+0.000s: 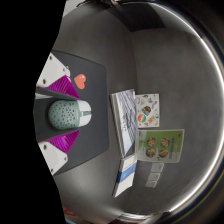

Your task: Arrange mouse

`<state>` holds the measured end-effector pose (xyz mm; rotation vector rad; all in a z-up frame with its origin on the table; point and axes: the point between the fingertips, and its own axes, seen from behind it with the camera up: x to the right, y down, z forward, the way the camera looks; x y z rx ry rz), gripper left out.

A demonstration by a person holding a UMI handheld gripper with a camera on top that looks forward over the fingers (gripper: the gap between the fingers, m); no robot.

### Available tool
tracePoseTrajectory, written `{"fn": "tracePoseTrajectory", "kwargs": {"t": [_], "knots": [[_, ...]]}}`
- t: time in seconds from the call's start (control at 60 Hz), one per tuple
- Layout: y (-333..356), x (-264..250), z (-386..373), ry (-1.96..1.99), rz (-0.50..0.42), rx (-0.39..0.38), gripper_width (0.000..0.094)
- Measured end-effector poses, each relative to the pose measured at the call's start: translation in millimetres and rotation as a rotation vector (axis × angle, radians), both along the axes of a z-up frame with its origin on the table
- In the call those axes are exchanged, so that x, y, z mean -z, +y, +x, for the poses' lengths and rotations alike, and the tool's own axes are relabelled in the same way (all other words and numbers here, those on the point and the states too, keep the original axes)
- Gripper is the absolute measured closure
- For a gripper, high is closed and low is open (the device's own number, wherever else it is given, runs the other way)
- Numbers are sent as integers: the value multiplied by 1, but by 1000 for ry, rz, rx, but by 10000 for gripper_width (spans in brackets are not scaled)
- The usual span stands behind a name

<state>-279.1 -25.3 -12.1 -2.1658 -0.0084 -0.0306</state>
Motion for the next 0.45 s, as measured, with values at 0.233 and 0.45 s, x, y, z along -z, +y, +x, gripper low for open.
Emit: {"fn": "tracePoseTrajectory", "kwargs": {"t": [0.233,0.45], "knots": [[-56,-37,4,98,-9,-35,90],[-133,-45,65,139,-9,-26,83]]}}
